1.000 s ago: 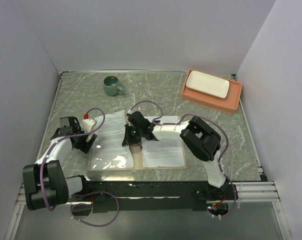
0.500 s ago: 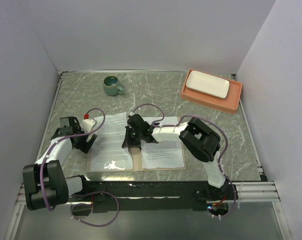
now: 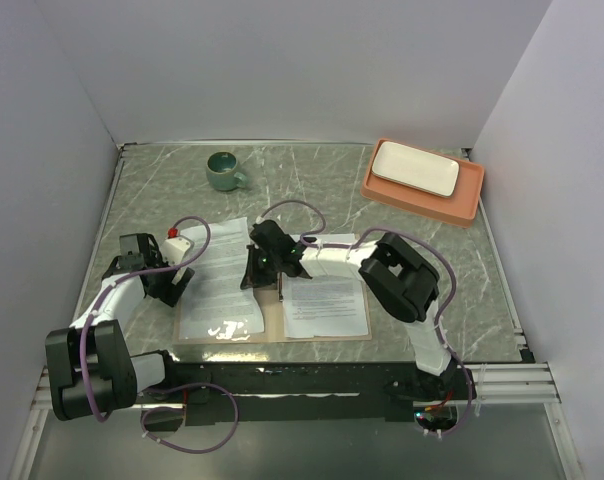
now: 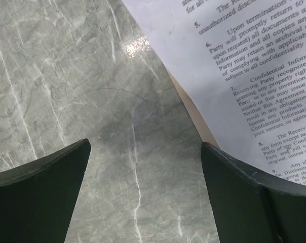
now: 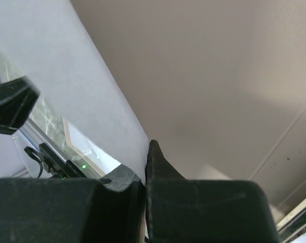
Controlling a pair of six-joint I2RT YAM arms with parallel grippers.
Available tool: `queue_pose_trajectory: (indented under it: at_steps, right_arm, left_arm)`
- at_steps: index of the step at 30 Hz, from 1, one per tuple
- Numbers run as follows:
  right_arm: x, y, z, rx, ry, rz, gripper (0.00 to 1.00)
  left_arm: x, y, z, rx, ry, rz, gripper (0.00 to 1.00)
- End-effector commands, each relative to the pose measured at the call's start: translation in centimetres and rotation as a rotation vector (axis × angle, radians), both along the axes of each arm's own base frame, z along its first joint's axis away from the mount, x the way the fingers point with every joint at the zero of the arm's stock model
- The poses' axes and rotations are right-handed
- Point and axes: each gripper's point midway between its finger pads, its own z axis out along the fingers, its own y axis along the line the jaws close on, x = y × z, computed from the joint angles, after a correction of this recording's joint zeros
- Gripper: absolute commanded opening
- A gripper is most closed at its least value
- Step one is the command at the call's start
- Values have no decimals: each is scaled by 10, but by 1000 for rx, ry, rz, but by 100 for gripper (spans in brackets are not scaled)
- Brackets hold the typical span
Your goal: Put the files into the folder
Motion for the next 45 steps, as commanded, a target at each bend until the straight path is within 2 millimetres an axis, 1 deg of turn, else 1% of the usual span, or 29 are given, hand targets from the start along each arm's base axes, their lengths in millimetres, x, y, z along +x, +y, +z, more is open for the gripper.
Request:
queue_pose_trajectory:
  at_steps: [1,4,8,12,21,23,24,26,27,32,39,40,42,45]
  right_arm:
    - [13,1,-1,-5,-4,-36,0]
    - [12,3,-5,0,16,-39,0]
    - [8,3,-5,3,19,-33,0]
    - [0,2,-7,4,25,-18,0]
    - [-16,6,-10,2,18,51,0]
    - [-18,7,-4,24,2,75,0]
    - [-21,5,-7,21,6,85,0]
    - [-22,3,-4,18,-7,105,0]
    - [-25,1,-5,10,-8,123,0]
    - [-28,1,-5,17,-5,141,0]
    - [-29,8,-5,19,13,122,0]
    - [-30,6,-9,1,25,118,3]
    - [-29,8,-6,-13,14,125,20]
    - [-29,4,-1,-45,-3,126,32]
  left_arm:
    - [-12,-5,-5,-25,63,-20,98]
    - [-9,-6,-1,-38,62,-17,97]
    - [-7,-6,0,-40,63,-18,97]
    - [-7,-5,-1,-36,64,-16,96]
    - [-4,-5,0,-36,63,-9,96]
    - [-3,-4,0,-33,59,-8,95]
    - [-1,-3,2,-32,52,-7,95]
    - [0,-3,3,-34,54,-1,95]
    - [4,-3,7,-34,45,0,95]
    - [8,-6,12,-59,42,10,95]
    - [6,-5,13,-51,37,10,95]
    - [6,-5,13,-52,38,12,95]
    - [7,-5,15,-51,37,14,95]
    - [9,-4,21,-51,26,13,95]
